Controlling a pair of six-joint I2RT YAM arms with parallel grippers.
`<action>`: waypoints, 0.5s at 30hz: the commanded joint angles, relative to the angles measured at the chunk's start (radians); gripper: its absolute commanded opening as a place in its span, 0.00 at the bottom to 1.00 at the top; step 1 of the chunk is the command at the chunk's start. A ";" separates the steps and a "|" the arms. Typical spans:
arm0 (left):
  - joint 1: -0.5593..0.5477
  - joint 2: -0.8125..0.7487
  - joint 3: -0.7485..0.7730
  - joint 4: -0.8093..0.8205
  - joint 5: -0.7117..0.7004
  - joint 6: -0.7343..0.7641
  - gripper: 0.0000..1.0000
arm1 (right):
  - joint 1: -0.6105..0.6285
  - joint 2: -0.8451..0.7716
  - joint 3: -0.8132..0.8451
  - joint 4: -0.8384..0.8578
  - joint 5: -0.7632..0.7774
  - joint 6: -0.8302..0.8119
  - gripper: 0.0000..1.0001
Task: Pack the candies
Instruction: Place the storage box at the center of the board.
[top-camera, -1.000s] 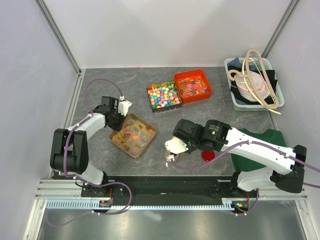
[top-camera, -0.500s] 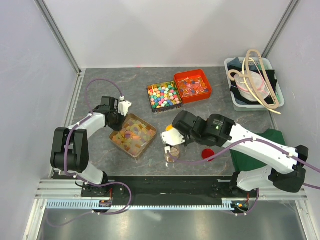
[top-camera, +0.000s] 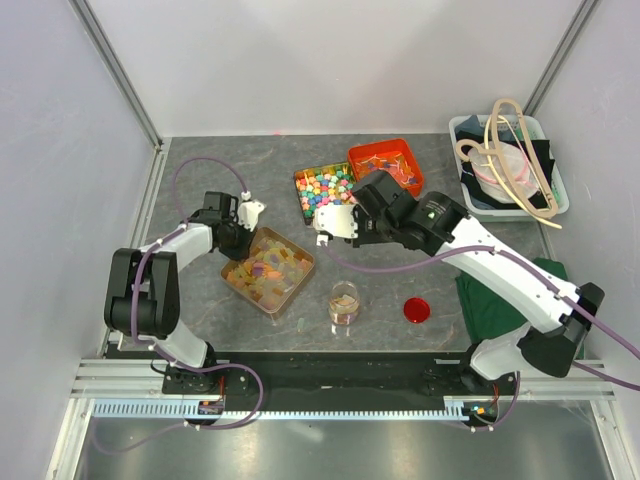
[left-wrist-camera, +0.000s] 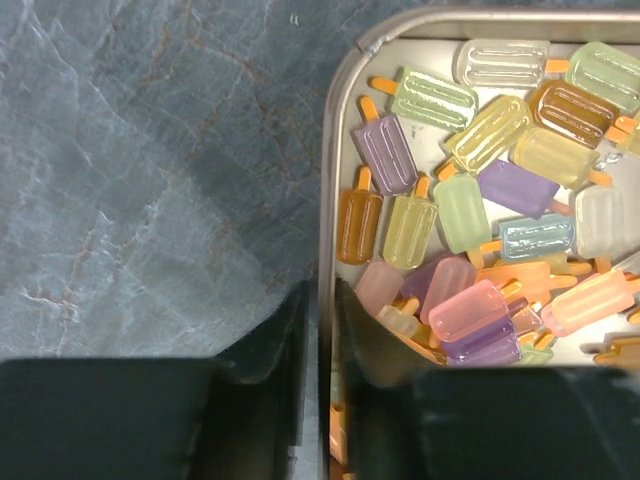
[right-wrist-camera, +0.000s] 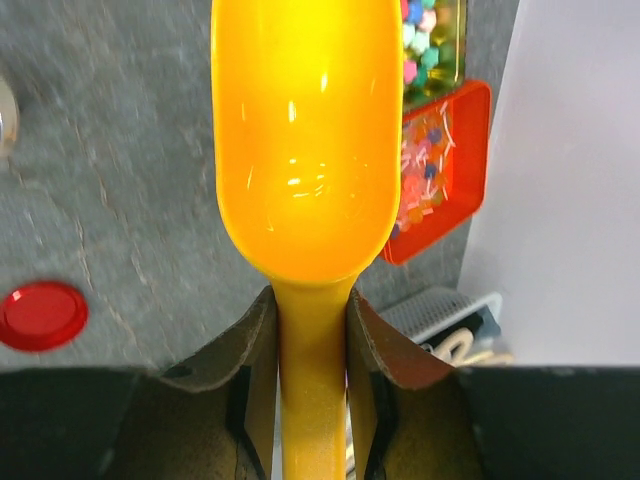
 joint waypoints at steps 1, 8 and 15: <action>0.009 -0.001 0.050 0.013 0.029 0.004 0.37 | -0.029 0.019 -0.037 0.181 -0.103 0.080 0.00; 0.052 -0.090 0.142 -0.059 0.055 0.000 0.64 | -0.080 0.062 -0.110 0.400 -0.155 0.176 0.00; 0.103 -0.136 0.299 -0.209 0.353 -0.025 0.99 | -0.086 0.106 -0.186 0.552 -0.197 0.261 0.00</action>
